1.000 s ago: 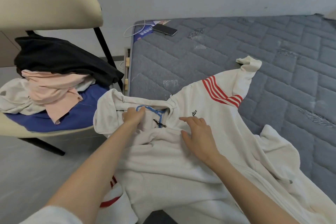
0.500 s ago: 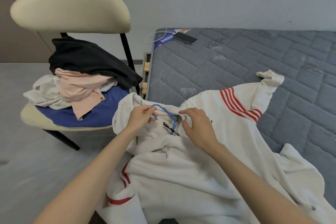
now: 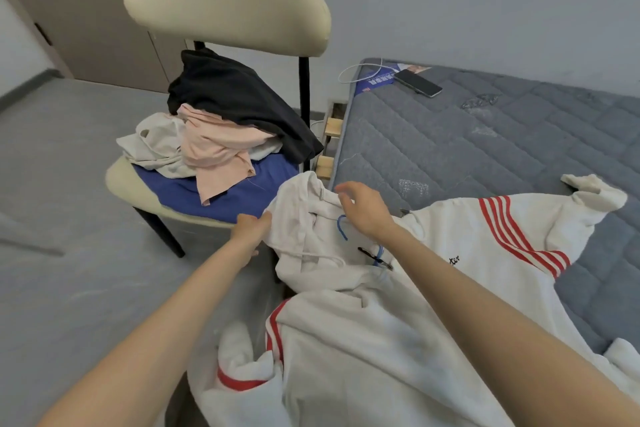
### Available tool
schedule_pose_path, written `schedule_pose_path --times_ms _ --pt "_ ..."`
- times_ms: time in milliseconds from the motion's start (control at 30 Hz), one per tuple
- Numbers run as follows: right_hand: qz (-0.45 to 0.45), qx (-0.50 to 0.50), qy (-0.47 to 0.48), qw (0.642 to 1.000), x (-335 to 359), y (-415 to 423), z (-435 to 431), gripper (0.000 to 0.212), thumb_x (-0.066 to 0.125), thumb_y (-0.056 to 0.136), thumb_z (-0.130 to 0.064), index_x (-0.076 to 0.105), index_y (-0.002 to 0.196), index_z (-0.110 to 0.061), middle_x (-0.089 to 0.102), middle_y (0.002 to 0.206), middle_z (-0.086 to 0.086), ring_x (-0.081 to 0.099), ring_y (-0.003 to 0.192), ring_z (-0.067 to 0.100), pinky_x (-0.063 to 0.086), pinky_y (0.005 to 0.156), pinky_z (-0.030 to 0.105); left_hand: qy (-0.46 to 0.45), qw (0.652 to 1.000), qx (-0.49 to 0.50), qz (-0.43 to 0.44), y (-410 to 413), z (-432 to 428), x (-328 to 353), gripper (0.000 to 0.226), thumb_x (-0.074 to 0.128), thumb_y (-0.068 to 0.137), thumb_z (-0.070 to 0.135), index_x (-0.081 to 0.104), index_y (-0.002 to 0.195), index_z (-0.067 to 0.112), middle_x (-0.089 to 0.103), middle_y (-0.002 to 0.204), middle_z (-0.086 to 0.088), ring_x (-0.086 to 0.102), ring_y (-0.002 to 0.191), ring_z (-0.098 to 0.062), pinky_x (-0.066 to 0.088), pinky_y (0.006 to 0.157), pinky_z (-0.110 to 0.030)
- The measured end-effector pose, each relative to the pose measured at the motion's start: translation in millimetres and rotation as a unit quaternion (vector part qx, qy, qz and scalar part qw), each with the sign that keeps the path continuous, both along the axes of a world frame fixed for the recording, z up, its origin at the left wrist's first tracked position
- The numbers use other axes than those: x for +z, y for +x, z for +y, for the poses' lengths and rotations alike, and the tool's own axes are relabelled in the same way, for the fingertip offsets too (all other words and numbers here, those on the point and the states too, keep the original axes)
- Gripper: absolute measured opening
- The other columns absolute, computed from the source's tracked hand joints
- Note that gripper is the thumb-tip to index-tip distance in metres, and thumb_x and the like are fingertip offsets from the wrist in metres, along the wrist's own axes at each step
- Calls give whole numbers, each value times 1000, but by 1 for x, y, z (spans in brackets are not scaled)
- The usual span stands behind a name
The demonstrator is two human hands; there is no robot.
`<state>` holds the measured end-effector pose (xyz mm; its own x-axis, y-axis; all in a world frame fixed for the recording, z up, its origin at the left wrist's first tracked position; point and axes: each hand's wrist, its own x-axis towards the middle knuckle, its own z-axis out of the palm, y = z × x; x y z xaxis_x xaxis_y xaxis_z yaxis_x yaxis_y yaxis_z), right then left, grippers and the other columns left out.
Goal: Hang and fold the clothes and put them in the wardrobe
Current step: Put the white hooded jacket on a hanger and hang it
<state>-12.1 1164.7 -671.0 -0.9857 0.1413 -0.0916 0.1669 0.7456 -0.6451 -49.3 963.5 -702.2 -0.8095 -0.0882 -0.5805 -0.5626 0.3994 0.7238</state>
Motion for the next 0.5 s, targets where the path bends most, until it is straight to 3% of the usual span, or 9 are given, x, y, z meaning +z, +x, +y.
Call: schedule_pose_path --times_ms 33,100,200,300,400,500 --pt "-17 -1 -12 1000 -3 -9 -2 36 36 101 -19 53 132 -11 55 134 6 49 122 23 38 94 29 32 998 7 -53 -1 -1 -1 58 45 95 45 33 138 8 43 137 -10 47 118 -29 42 93 -41" --pt "-47 -2 -36 998 -9 -27 -5 38 31 103 -22 47 136 -12 51 138 7 47 125 25 36 93 29 85 990 8 -113 -5 -1 -2 69 44 93 53 23 146 14 40 144 -7 42 128 -29 36 102 -44" --pt "-94 -16 -96 991 -21 -49 -8 42 25 104 -26 36 143 -15 41 146 7 38 132 27 29 99 28 153 979 47 -124 -14 1 -7 66 54 89 53 37 140 14 47 138 -7 45 124 -27 33 104 -46" --pt "-182 -42 -103 977 -37 -66 -6 47 22 102 -34 23 148 -22 28 154 7 18 142 33 15 116 46 213 968 95 -95 -22 4 -11 53 65 87 36 51 127 6 57 126 -9 53 113 -24 42 96 -40" --pt "-232 -52 27 971 -49 -75 -6 42 31 99 -37 38 137 -19 40 144 8 17 141 35 11 112 53 237 964 103 -66 -27 4 -14 25 64 89 19 60 109 4 63 103 -9 58 86 -17 48 80 -33" --pt "-257 -15 109 960 -49 -75 -3 21 51 91 -33 57 101 -16 56 111 8 37 126 32 21 102 49 203 976 80 7 -31 -4 -14 16 58 92 16 62 106 10 62 97 -6 56 81 -18 47 66 -28"
